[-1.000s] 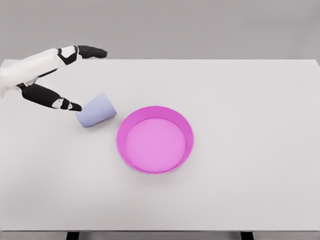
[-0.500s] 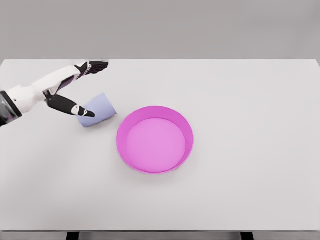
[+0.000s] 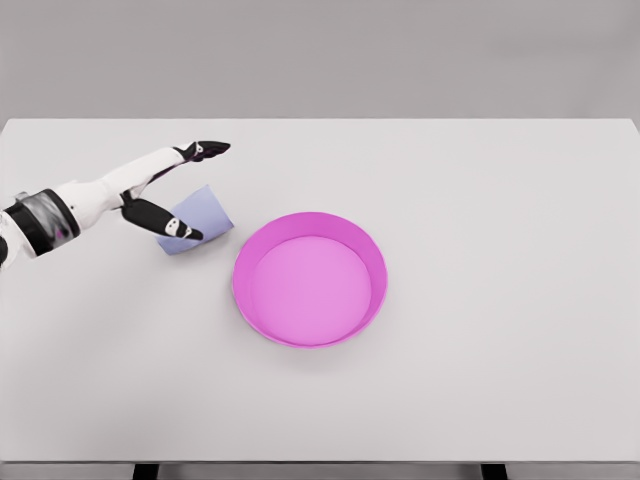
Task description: Flip the cup with left arm and place it on the plate
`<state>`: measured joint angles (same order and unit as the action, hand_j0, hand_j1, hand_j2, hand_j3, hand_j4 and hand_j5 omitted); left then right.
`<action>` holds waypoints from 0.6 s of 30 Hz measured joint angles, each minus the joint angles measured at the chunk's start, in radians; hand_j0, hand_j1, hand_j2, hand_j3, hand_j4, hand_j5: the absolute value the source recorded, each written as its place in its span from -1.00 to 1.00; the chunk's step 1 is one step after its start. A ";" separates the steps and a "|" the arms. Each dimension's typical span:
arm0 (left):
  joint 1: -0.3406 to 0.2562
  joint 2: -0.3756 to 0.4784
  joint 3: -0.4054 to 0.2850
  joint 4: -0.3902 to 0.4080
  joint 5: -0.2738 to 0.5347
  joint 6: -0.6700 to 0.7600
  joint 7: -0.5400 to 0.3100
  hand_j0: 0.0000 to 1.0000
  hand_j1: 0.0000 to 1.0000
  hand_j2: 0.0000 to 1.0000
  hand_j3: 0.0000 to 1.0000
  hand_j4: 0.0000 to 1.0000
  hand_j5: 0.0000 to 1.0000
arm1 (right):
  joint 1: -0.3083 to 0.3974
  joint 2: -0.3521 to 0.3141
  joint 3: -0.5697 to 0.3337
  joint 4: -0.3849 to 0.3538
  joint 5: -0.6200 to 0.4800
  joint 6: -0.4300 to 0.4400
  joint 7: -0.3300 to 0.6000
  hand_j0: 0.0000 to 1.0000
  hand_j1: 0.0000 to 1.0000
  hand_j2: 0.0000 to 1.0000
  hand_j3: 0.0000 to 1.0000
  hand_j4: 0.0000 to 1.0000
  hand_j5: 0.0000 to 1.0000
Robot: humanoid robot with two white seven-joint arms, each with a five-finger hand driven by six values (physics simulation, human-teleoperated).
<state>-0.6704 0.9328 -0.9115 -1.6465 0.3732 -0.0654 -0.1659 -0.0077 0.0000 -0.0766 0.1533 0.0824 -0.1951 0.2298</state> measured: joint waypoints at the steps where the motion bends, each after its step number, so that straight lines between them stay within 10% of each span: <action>1: 0.000 -0.009 0.000 0.009 0.001 0.002 0.000 1.00 1.00 1.00 1.00 1.00 1.00 | 0.000 0.000 0.000 0.000 0.000 0.000 0.000 1.00 1.00 1.00 1.00 1.00 1.00; 18: 0.012 -0.094 -0.002 0.119 -0.102 0.014 0.006 1.00 1.00 1.00 1.00 1.00 1.00 | 0.000 0.000 0.000 0.000 0.000 0.000 0.000 1.00 1.00 1.00 1.00 1.00 1.00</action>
<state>-0.6581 0.8389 -0.9136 -1.5276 0.2708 -0.0510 -0.1599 -0.0077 0.0000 -0.0766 0.1533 0.0824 -0.1951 0.2298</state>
